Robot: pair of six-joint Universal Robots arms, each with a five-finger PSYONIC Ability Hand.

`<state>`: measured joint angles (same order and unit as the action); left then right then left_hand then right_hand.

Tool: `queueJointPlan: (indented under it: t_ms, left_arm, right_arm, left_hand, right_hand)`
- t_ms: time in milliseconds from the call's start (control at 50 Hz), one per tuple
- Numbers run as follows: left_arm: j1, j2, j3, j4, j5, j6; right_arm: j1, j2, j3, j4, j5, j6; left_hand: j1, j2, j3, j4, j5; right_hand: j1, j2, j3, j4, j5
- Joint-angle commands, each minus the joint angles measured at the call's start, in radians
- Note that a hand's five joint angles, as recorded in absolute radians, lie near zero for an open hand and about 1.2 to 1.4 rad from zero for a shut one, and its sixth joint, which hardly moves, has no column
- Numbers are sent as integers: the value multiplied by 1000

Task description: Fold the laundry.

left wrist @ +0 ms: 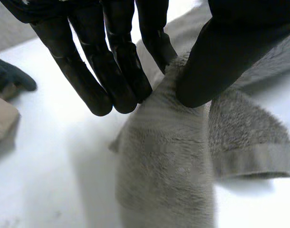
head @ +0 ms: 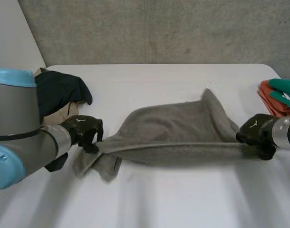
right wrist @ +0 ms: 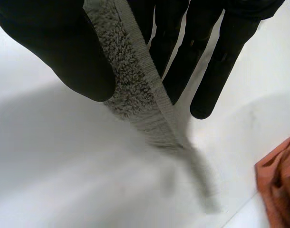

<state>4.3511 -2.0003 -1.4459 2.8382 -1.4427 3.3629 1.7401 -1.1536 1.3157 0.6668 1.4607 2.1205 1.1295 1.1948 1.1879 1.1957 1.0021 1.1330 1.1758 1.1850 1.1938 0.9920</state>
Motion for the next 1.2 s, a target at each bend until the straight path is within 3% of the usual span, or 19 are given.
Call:
queueJointPlan:
  t_ms: [20,120,240,320,440,580,820,920,980,1100,1200]
  left_arm:
    - [-5,-106,263,67,-10,29]
    - [-1,-80,452,309,-36,-8]
    - [2,-12,524,662,-81,-100]
    - [13,11,507,685,-73,-99]
    - [47,37,423,612,-47,-99]
    - [70,46,166,581,-12,-92]
    - [120,-49,-105,570,34,-19]
    - [131,-63,-149,529,68,26]
    - [128,-49,-162,481,74,39]
    - [133,11,-209,337,76,49]
    - [145,116,-277,144,71,124]
  right_arm:
    - [36,126,-258,-168,70,188]
    - [55,127,-409,-462,102,334]
    - [49,34,-385,-911,106,447]
    - [47,5,-339,-1039,87,449]
    - [41,3,-297,-929,49,447]
    - [13,23,-167,-817,-6,449]
    - [-96,206,5,-762,-43,392]
    - [-117,232,10,-658,-43,434]
    - [-123,227,16,-604,-54,460]
    - [-159,158,53,-494,-121,446]
    - [-226,32,132,-235,-122,242]
  left_hand:
    - [267,201,208,201,220]
    - [267,201,208,201,220]
    - [267,201,208,201,220]
    - [267,201,208,201,220]
    - [267,201,208,201,220]
    - [267,201,208,201,220]
    - [267,201,208,201,220]
    - [267,201,208,201,220]
    - [267,201,208,201,220]
    - [267,201,208,201,220]
    - [267,201,208,201,220]
  right_hand:
    - [263,220,211,202,230]
    - [263,220,211,202,230]
    - [263,220,211,202,230]
    - [263,220,211,202,230]
    - [263,220,211,202,230]
    - [263,220,211,202,230]
    - [263,220,211,202,230]
    - [49,6,-3,-12,15]
    - [262,219,210,201,228]
    - [263,220,211,202,230]
    - [263,220,211,202,230]
